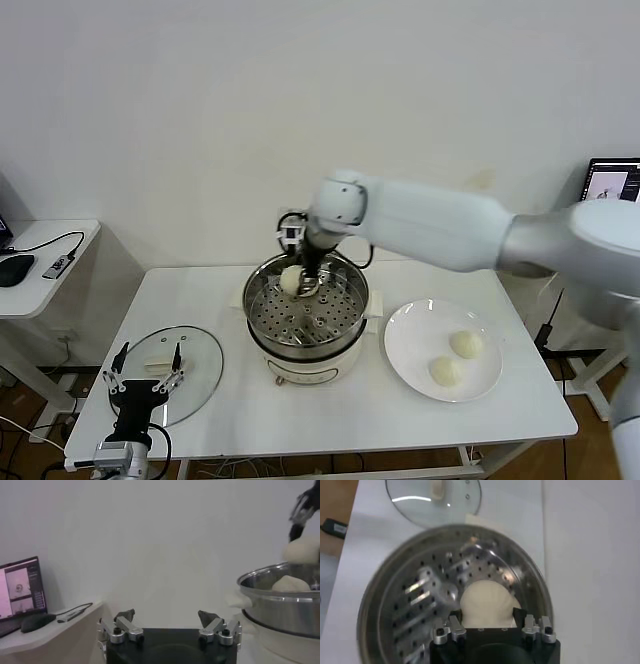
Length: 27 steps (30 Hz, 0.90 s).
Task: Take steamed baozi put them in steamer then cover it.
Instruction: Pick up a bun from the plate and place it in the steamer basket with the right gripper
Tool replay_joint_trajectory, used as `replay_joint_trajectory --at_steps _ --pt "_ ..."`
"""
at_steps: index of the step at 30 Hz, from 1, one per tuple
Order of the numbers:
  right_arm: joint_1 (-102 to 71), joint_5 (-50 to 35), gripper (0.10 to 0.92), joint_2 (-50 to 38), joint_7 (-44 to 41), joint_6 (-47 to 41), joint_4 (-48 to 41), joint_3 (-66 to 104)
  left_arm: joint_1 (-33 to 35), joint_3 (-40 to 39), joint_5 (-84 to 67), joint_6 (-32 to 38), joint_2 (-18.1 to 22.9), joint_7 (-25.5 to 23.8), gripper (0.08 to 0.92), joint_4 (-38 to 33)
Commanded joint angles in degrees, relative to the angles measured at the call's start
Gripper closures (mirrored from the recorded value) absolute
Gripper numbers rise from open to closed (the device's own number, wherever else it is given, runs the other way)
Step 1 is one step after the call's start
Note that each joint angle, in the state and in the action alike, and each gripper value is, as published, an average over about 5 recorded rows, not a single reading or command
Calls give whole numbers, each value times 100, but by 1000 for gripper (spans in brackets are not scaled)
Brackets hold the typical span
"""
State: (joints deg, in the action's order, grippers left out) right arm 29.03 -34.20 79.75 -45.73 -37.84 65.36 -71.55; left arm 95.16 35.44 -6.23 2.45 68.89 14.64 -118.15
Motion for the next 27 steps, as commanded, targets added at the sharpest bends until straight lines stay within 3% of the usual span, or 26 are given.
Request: replay_joint_trajectory --at_steps 1,16,22,27 --pt "-376 -73 397 775 167 -155 -580 16 4 1 5 19 13 -4 177 29" --pt "-691 263 394 829 121 -204 -881 -31 24 -13 10 82 38 2 177 25" --pt "-594 291 276 713 5 -166 -793 44 23 -23 27 83 40 -5 177 14" --pt "89 566 206 95 -547 1 -91 -52 9 -22 22 73 23 -7 177 -6"
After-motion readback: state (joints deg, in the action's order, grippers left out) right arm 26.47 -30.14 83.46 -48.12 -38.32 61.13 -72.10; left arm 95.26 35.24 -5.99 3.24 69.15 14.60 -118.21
